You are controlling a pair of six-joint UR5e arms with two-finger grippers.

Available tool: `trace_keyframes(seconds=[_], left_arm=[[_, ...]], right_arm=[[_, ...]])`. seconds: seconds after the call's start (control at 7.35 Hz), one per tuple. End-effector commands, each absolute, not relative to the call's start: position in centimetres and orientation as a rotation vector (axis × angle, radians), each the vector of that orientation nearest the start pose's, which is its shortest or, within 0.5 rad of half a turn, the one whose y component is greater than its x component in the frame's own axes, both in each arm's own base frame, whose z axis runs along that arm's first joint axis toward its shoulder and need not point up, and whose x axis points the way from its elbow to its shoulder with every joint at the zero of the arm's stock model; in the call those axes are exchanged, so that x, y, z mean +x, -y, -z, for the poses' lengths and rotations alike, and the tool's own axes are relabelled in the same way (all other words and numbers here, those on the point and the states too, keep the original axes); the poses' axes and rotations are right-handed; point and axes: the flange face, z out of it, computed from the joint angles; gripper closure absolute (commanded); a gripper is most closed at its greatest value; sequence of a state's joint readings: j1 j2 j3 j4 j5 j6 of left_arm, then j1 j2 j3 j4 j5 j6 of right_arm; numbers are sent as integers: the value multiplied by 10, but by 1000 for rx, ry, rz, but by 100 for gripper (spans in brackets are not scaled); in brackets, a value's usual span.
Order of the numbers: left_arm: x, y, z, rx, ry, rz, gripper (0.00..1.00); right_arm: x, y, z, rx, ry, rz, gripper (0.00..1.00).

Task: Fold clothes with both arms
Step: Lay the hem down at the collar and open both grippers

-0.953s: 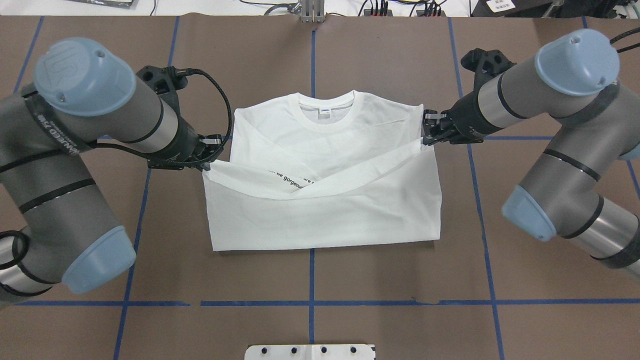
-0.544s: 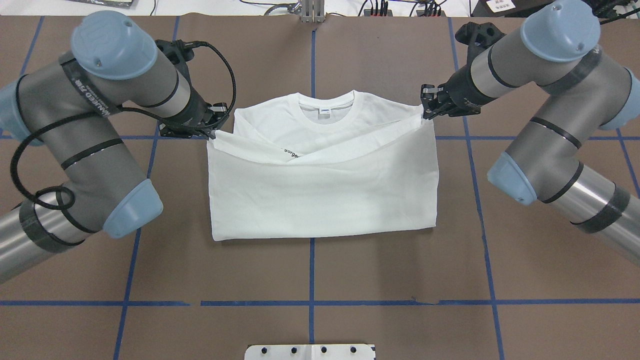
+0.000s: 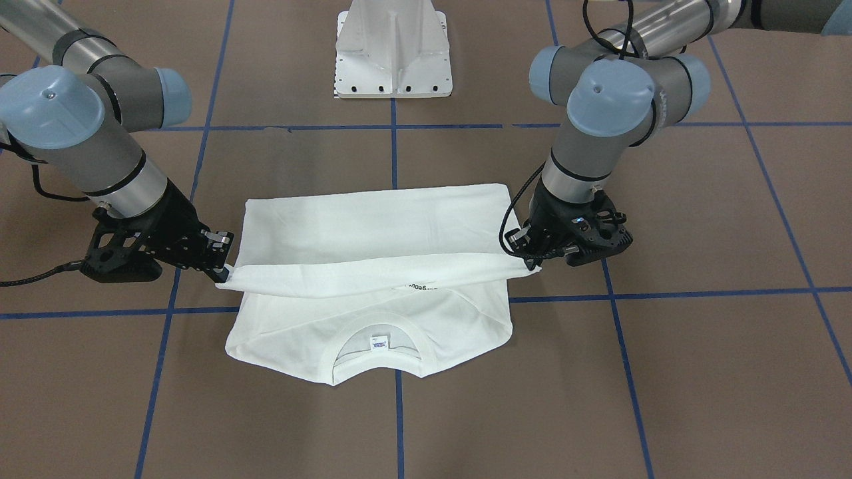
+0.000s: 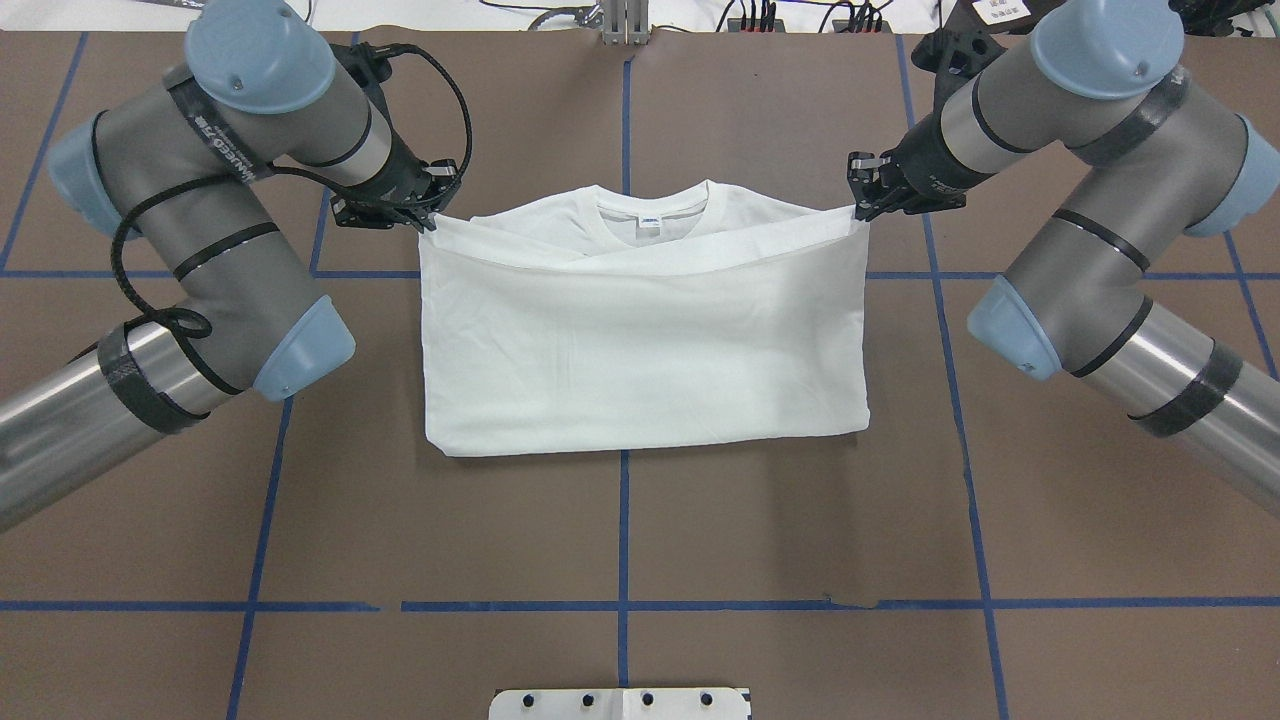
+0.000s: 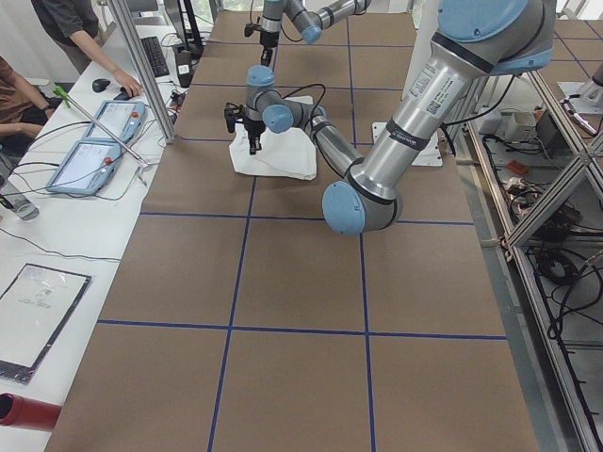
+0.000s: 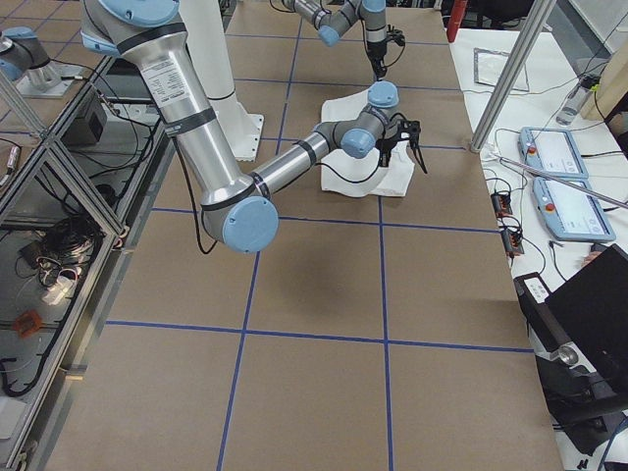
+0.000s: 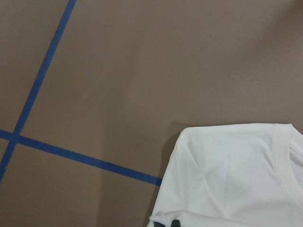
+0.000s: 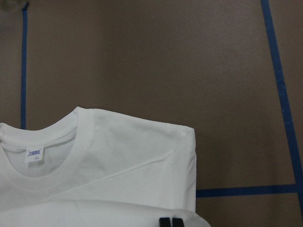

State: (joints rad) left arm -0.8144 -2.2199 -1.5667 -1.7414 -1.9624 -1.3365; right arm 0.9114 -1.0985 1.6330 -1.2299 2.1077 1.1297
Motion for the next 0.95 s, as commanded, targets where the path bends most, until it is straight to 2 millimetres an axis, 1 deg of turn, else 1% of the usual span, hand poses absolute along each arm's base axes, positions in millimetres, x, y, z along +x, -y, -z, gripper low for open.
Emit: trace_keyframes(seconds=[0.0,0.14,0.27,0.41,0.54,0.68,0.82], left_arm=[[423,595,-266,89,-892,392,100],[419,604,-273,95,-892,401,100],[421,610,-283,99,-894,402,100],[422,613,-289,100,-891,404,100],[422,614,-291,100,-888,404,100],[419,617,-293,99,-884,413,100],[419,618,-293,100,-888,414,100]], right_arm=[[-335,583,-329,147,962,-197,100],[-332,588,-333,148,955,-200,100],[-332,591,-337,143,948,-206,100],[-334,593,-334,141,947,-208,100],[-339,600,-330,139,946,-210,100],[-340,603,-335,136,942,-210,100],[-341,603,-335,135,941,-211,100]])
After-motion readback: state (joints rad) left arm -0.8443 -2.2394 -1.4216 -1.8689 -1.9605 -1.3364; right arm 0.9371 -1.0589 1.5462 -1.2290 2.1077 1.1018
